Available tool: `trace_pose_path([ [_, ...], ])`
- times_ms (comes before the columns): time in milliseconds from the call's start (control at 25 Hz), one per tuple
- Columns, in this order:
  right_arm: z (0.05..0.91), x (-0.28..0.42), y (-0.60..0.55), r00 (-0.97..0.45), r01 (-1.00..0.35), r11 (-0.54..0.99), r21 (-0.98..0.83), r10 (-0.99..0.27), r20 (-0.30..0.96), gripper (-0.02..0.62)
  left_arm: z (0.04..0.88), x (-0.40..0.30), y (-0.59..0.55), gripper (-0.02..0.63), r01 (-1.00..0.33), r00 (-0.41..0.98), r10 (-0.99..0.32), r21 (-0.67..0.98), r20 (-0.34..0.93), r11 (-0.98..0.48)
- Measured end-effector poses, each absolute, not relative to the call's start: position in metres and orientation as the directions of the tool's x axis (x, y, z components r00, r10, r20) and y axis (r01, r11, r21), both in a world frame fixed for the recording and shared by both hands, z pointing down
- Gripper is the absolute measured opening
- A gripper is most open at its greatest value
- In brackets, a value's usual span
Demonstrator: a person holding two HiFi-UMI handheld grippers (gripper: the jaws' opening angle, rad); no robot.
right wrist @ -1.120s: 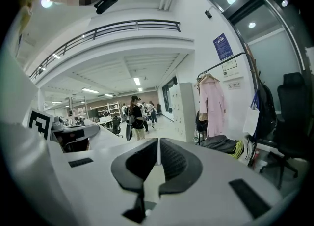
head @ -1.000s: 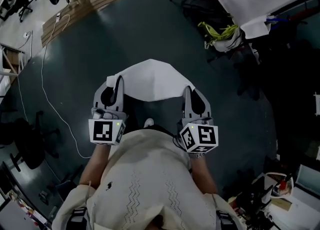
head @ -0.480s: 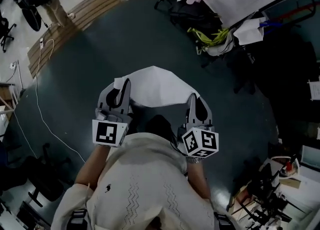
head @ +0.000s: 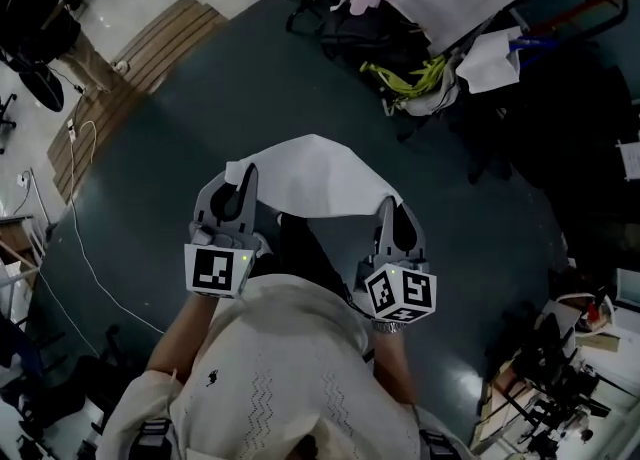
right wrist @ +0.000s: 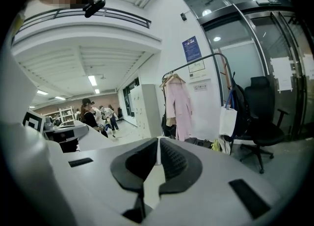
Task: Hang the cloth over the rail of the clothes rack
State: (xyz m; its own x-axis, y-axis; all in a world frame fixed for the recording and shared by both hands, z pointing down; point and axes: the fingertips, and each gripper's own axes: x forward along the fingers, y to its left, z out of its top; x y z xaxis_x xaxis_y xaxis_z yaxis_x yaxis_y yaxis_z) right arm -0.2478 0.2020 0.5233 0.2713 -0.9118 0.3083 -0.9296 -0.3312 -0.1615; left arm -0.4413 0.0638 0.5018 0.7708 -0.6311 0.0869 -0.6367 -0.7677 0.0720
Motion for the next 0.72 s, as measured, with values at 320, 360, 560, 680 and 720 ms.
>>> trace_pose_path([
  [320,0.529,-0.162,0.105,0.295,-0.916,-0.360,-0.175,-0.903,0.313,0.023,0.491,-0.340,-0.029,0.020,-0.593,0.803,-0.588,0.043,0.096,-0.804],
  [360,0.528,-0.152,0.095,0.292,-0.917,-0.357,-0.178,-0.904,0.312,0.023,0.491,-0.328,-0.038,0.018,-0.591,0.804,-0.585,0.042,0.102,-0.805],
  [560,0.519,-0.097,0.056,0.289,-0.925,-0.348,-0.152,-0.904,0.314,0.023,0.490,-0.278,-0.077,0.020,-0.587,0.803,-0.584,-0.008,0.123,-0.809],
  [680,0.512,-0.061,0.036,0.313,-0.917,-0.372,-0.143,-0.894,0.322,0.023,0.478,-0.239,-0.107,0.020,-0.581,0.811,-0.576,0.023,0.100,-0.814],
  [720,0.509,-0.053,0.031,0.328,-0.911,-0.387,-0.141,-0.888,0.322,0.023,0.474,-0.228,-0.116,0.020,-0.571,0.819,-0.567,0.030,0.090,-0.820],
])
